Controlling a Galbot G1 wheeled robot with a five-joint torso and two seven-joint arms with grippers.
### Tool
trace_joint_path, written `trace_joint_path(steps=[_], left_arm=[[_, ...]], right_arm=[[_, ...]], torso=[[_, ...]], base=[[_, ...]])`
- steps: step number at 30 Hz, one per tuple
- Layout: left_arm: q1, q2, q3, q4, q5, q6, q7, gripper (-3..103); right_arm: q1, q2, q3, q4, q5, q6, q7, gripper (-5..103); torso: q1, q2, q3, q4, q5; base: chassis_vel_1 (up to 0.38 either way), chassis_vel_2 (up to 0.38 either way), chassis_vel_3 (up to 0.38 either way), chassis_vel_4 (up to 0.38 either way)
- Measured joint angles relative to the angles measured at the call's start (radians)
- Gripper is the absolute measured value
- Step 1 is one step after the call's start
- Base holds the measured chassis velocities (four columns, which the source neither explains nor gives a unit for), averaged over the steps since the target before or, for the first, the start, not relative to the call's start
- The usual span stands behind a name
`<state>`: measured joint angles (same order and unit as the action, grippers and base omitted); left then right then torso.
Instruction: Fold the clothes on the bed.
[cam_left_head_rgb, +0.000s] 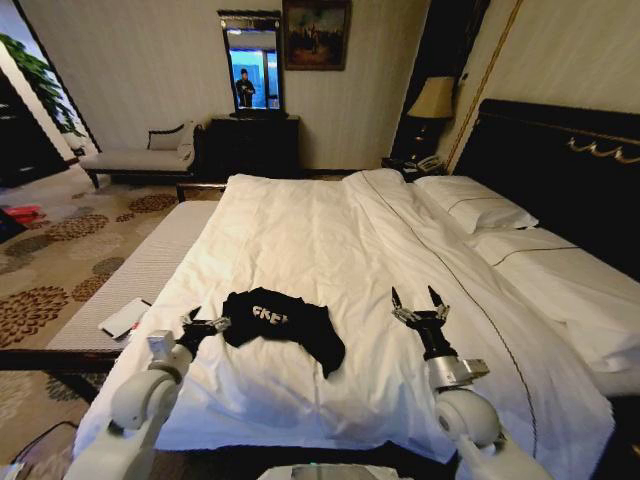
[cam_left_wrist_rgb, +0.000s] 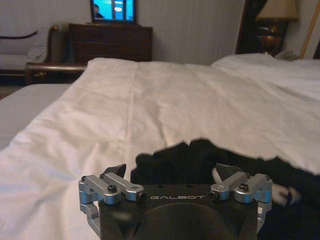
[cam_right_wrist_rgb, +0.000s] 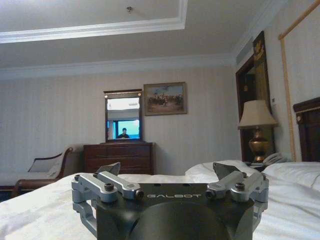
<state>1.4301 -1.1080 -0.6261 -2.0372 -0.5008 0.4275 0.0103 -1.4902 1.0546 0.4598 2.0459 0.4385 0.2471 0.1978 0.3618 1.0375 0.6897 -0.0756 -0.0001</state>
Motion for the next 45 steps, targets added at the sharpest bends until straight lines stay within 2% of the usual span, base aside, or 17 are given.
trace_joint_path(steps=[4, 8, 12, 17, 18, 27, 29, 30, 32, 34, 38, 39, 41, 43, 45], left_arm=[[-0.035, 0.01, 0.03, 0.08, 0.005, -0.04, 0.03, 100], [-0.071, 0.011, 0.061, 0.127, -0.004, -0.05, 0.036, 100], [-0.101, 0.004, 0.084, 0.172, -0.007, -0.06, 0.038, 100], [-0.122, -0.026, 0.104, 0.199, -0.019, -0.068, 0.039, 100], [-0.123, -0.036, 0.11, 0.203, -0.019, -0.071, 0.041, 103], [-0.136, -0.083, 0.136, 0.232, 0.003, -0.086, 0.045, 94], [-0.141, -0.088, 0.137, 0.238, 0.003, -0.087, 0.044, 85], [-0.141, -0.088, 0.137, 0.238, 0.003, -0.087, 0.044, 85], [-0.143, -0.088, 0.137, 0.24, 0.002, -0.087, 0.044, 74], [-0.144, -0.088, 0.137, 0.241, 0.002, -0.087, 0.043, 74], [-0.141, -0.082, 0.124, 0.232, -0.008, -0.084, 0.042, 52], [-0.141, -0.082, 0.124, 0.232, -0.008, -0.084, 0.042, 52], [-0.137, -0.077, 0.118, 0.229, -0.012, -0.083, 0.042, 41], [-0.136, -0.075, 0.114, 0.228, -0.014, -0.083, 0.041, 41], [-0.135, -0.074, 0.108, 0.227, -0.019, -0.083, 0.041, 30]], right_arm=[[0.065, -0.006, -0.073, -0.068, 0.002, 0.0, 0.008, 100], [0.076, 0.002, -0.088, -0.09, -0.002, 0.0, 0.014, 100], [0.092, 0.004, -0.096, -0.109, -0.003, -0.001, 0.018, 100], [0.111, 0.003, -0.103, -0.131, -0.003, -0.004, 0.024, 100], [0.115, 0.004, -0.107, -0.136, -0.003, -0.004, 0.026, 100], [0.128, 0.012, -0.12, -0.158, -0.009, -0.006, 0.031, 100], [0.127, 0.012, -0.12, -0.16, -0.012, -0.006, 0.032, 100], [0.127, 0.012, -0.12, -0.16, -0.012, -0.006, 0.032, 100], [0.124, 0.011, -0.118, -0.16, -0.014, -0.007, 0.033, 100], [0.123, 0.011, -0.118, -0.16, -0.015, -0.007, 0.034, 100], [0.12, 0.011, -0.113, -0.158, -0.022, -0.007, 0.036, 100], [0.12, 0.011, -0.113, -0.158, -0.022, -0.007, 0.036, 100], [0.118, 0.011, -0.112, -0.158, -0.025, -0.008, 0.037, 100], [0.117, 0.012, -0.112, -0.158, -0.029, -0.008, 0.037, 100], [0.117, 0.015, -0.112, -0.158, -0.033, -0.008, 0.038, 100]], torso=[[0.0, 0.0, 0.0, 0.001, 0.0002], [0.0, 0.0, 0.0, -0.0005, -0.0001], [0.0, 0.0, 0.0, 0.0003, 0.0001], [0.0, 0.0, 0.0, 0.0001, 0.0001], [0.0, 0.0, 0.0, 0.0002, 0.0], [0.0, 0.0, 0.0, 0.0001, 0.0001], [0.0, 0.0, 0.0, 0.0001, 0.0001], [0.0, 0.0, 0.0, 0.0001, 0.0001], [0.0, 0.0, 0.0, 0.0001, 0.0002], [0.0, 0.0, 0.0, 0.0, 0.0002], [0.0, 0.0, 0.0, 0.0001, 0.0001], [0.0, 0.0, 0.0, 0.0001, 0.0001], [0.0, 0.0, 0.0, 0.0001, 0.0001], [0.0, 0.0, 0.0, 0.0002, 0.0001], [0.0, 0.0, 0.0, 0.0001, 0.0001]], base=[[0.0, 0.0, 0.0, 0.0], [0.0, 0.0, 0.0, 0.0], [0.0, 0.0, 0.0, 0.0], [0.0, 0.0, 0.0, 0.0], [0.0, 0.0, 0.0, 0.0], [0.0, 0.0, 0.0, 0.0], [0.0, 0.0, 0.0, 0.0], [0.0, 0.0, 0.0, 0.0], [0.0, 0.0, 0.0, 0.0], [0.0, 0.0, 0.0, 0.0], [0.0, 0.0, 0.0, 0.0], [0.0, 0.0, 0.0, 0.0], [0.0, 0.0, 0.0, 0.0], [0.0, 0.0, 0.0, 0.0], [0.0, 0.0, 0.0, 0.0]])
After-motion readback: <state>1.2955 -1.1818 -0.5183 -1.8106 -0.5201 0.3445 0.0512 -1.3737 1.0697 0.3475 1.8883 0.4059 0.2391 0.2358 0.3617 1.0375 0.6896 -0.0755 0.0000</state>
